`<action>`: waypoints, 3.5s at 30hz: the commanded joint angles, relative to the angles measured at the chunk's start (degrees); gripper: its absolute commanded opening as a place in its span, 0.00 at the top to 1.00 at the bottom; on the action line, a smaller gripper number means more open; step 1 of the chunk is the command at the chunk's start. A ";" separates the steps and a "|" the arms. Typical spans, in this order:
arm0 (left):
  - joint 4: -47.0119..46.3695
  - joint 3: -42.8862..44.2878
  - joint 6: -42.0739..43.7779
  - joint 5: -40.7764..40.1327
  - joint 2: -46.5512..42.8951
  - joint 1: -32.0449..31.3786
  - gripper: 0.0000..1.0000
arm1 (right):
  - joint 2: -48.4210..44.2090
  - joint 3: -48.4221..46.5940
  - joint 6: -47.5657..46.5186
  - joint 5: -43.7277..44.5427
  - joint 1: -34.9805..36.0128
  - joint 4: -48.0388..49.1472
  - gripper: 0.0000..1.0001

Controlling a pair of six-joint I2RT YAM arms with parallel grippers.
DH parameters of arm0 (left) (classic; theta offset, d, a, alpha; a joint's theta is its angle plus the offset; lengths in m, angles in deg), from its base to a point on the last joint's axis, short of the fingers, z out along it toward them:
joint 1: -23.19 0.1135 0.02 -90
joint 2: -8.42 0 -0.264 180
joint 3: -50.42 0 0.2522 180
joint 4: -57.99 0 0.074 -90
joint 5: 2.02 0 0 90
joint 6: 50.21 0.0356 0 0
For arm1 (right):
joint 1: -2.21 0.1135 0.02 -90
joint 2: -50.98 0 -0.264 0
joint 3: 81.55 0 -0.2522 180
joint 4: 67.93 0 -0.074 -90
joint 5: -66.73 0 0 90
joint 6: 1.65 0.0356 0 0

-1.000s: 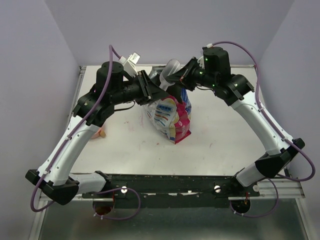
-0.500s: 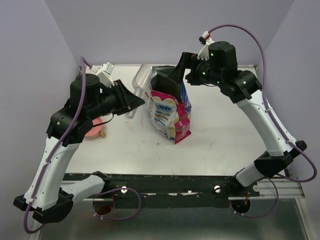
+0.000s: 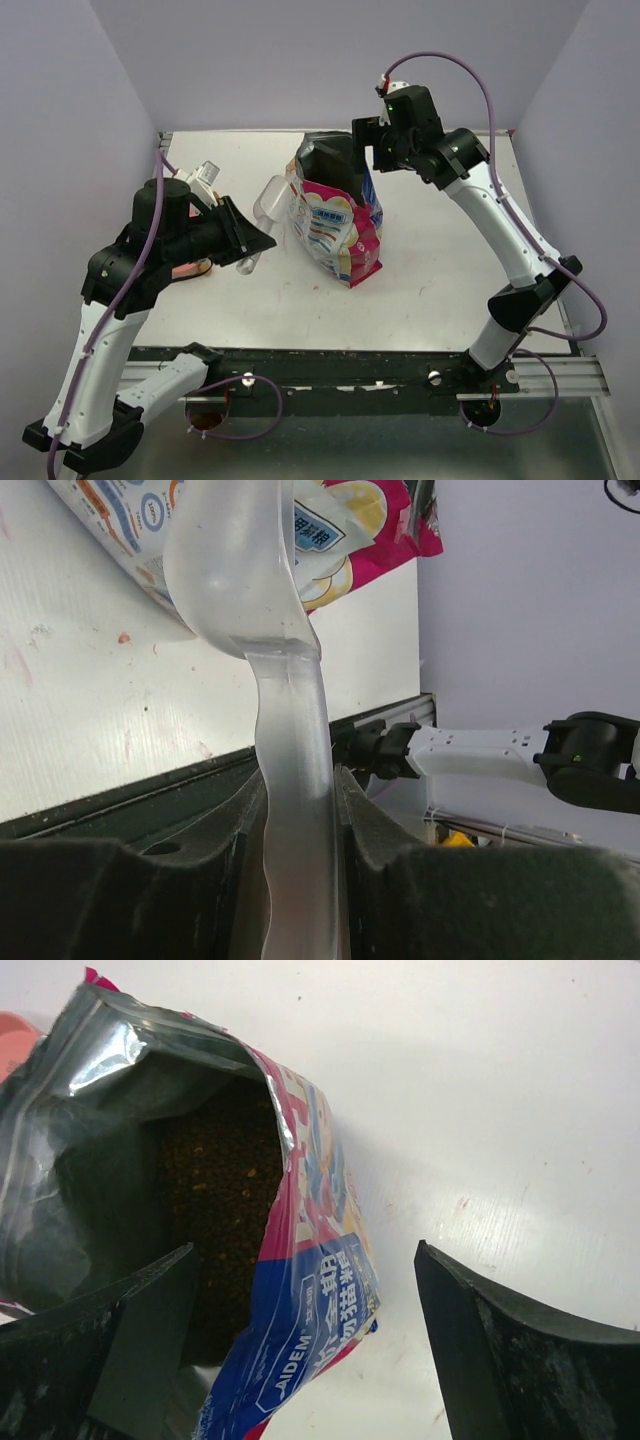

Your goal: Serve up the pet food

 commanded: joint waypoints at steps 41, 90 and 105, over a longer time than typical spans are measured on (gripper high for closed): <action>-60.91 -17.19 -24.41 17.78 3.50 0.30 1.00 | -12.15 21.36 48.41 -37.13 0.18 43.27 0.46; 7.57 31.60 40.97 -57.46 31.19 -36.44 0.46 | -6.26 4.40 48.58 -21.84 0.44 7.59 1.00; -0.88 26.48 40.97 -56.05 29.43 -36.44 0.59 | -7.14 7.21 51.49 -25.35 0.27 10.66 1.00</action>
